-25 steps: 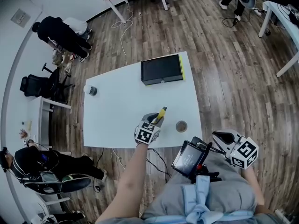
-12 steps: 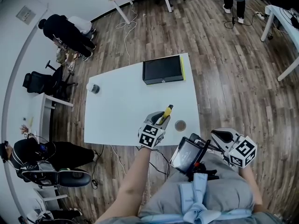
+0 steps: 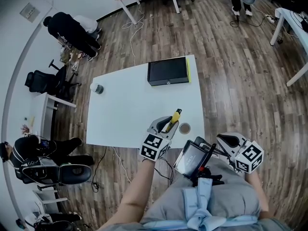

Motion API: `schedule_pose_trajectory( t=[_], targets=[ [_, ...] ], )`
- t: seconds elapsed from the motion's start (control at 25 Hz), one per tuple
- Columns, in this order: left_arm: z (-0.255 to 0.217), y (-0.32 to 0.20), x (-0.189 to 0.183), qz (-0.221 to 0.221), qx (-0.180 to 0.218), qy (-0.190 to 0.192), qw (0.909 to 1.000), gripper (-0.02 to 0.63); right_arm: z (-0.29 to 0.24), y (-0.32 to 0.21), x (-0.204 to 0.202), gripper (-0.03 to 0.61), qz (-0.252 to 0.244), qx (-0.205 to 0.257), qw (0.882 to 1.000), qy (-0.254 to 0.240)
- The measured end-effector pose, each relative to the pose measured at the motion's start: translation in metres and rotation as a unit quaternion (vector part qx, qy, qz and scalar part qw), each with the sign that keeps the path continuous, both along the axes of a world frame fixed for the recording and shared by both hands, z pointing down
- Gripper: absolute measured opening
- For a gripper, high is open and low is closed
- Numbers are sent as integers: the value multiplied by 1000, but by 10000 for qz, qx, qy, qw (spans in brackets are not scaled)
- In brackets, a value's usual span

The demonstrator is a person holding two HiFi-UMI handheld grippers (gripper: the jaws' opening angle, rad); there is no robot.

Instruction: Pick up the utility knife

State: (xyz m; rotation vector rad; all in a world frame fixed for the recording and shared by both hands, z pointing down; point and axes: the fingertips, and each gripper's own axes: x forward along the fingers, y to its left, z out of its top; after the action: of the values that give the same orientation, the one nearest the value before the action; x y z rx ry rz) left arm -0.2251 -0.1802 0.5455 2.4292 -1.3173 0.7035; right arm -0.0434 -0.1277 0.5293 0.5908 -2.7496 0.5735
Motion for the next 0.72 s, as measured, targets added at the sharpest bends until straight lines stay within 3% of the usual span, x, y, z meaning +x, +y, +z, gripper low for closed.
schedule_pose_trajectory(
  t=[0.4, 0.72],
  targets=[
    [-50, 18, 27, 172, 383, 358, 9985, 124, -3, -2, 2, 31, -46, 85, 9999, -84],
    [-84, 34, 40, 449, 950, 514, 9931, 124, -5, 0, 3, 30, -77, 150, 9998, -121]
  ],
)
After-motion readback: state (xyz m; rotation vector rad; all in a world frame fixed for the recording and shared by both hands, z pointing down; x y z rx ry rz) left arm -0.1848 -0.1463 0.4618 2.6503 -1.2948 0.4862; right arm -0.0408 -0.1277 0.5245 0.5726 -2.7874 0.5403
